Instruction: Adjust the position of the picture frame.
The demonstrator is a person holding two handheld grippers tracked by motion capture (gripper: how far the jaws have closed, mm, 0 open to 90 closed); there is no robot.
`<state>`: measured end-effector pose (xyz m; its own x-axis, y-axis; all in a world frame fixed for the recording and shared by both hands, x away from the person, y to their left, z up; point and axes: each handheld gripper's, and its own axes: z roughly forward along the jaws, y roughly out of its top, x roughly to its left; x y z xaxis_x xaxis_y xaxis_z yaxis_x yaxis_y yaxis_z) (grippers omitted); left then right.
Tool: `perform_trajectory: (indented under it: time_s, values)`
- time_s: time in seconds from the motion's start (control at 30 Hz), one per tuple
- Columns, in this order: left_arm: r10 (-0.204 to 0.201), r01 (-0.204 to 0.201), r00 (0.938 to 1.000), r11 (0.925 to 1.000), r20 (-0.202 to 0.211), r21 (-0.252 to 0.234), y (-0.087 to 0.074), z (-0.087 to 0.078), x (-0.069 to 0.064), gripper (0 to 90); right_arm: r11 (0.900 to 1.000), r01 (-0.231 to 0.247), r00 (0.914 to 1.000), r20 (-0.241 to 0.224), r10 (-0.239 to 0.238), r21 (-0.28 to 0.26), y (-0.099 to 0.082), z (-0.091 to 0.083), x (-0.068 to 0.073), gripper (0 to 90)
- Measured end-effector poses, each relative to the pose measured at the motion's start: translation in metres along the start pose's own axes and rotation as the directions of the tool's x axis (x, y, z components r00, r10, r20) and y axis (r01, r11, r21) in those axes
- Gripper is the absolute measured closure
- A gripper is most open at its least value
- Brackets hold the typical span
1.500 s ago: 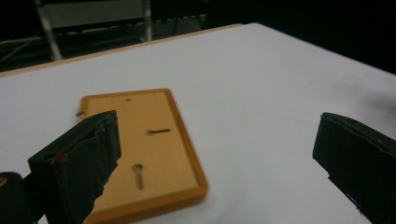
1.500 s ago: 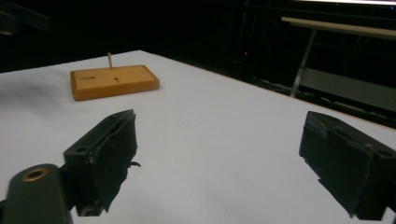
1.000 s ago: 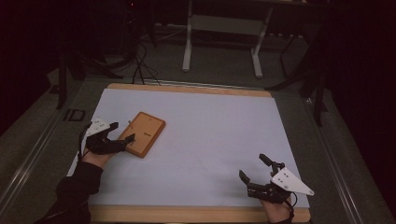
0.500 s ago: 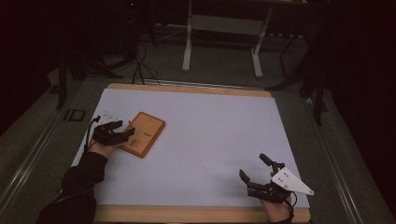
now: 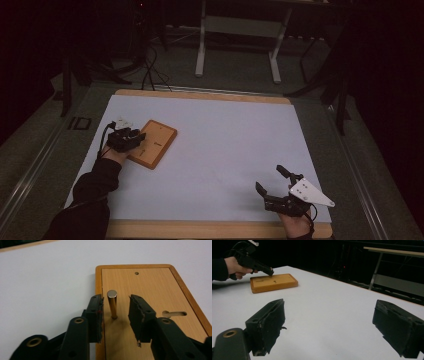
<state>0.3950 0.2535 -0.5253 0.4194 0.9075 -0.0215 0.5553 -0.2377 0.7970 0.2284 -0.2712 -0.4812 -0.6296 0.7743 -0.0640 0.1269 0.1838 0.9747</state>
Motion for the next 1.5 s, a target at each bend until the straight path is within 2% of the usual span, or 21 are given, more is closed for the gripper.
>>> perform_trajectory:
  time_s: [0.1,0.17,0.3,0.37,0.53,0.67,0.87,1.03,1.07,1.13,1.37,1.5]
  values:
    - [-0.005,0.005,1.0,1.0,0.008,-0.001,0.0,0.002,0.0,70.0,1.0,-0.002,1.0,-0.003,0.002,0.003,0.0,0.001,0.0,10.6]
    - [0.011,-0.011,0.9999,0.9999,0.002,0.0,0.0,0.003,-0.001,72.7,0.9998,-0.009,0.9999,-0.007,0.009,0.015,-0.001,0.002,-0.001,10.6]
    - [0.002,-0.002,1.0,1.0,-0.006,-0.001,0.0,0.006,-0.001,76.4,0.9996,-0.007,0.9999,-0.01,0.007,0.028,-0.002,0.004,-0.001,10.6]
    - [0.001,-0.001,0.9999,1.0,-0.012,0.003,0.0,0.008,-0.002,76.4,0.9996,-0.006,0.9999,-0.011,0.006,0.029,-0.002,0.004,-0.001,10.6]
    - [0.003,-0.003,0.9991,1.0,-0.043,0.004,0.002,0.011,-0.004,83.4,0.9994,-0.002,0.9999,-0.013,0.002,0.036,-0.002,0.004,-0.001,10.7]
    - [0.012,-0.011,0.9986,0.9999,-0.051,0.004,0.002,0.011,-0.006,84.4,0.9993,-0.005,0.9999,-0.014,0.006,0.037,-0.002,0.005,-0.001,10.7]
    - [-0.023,0.023,0.9989,0.9997,-0.042,0.002,0.002,0.009,-0.004,85.0,0.9991,-0.01,0.9998,-0.014,0.011,0.04,-0.003,0.005,-0.001,10.7]
    - [-0.049,0.049,0.9987,0.9984,-0.013,-0.027,0.002,0.005,-0.002,85.0,0.999,-0.013,0.9998,-0.013,0.013,0.042,-0.003,0.005,-0.001,10.7]
    - [-0.044,0.044,0.999,0.9983,0.004,-0.037,0.005,0.0,-0.001,85.0,0.9991,-0.012,0.9998,-0.013,0.012,0.042,-0.003,0.005,-0.001,10.7]
    - [-0.015,0.015,0.9999,0.9991,-0.005,-0.04,0.007,-0.002,-0.004,85.0,0.999,-0.015,0.9998,-0.014,0.016,0.043,-0.003,0.005,-0.001,10.7]
    - [0.03,-0.031,0.9991,0.9985,-0.029,-0.045,0.012,-0.008,-0.011,84.9,0.9988,-0.016,0.9998,-0.012,0.017,0.045,-0.003,0.006,-0.002,10.7]
    - [0.031,-0.032,0.9994,0.9983,-0.016,-0.05,0.014,-0.012,-0.014,85.0,0.9988,-0.016,0.9998,-0.011,0.016,0.046,-0.003,0.006,-0.002,10.7]
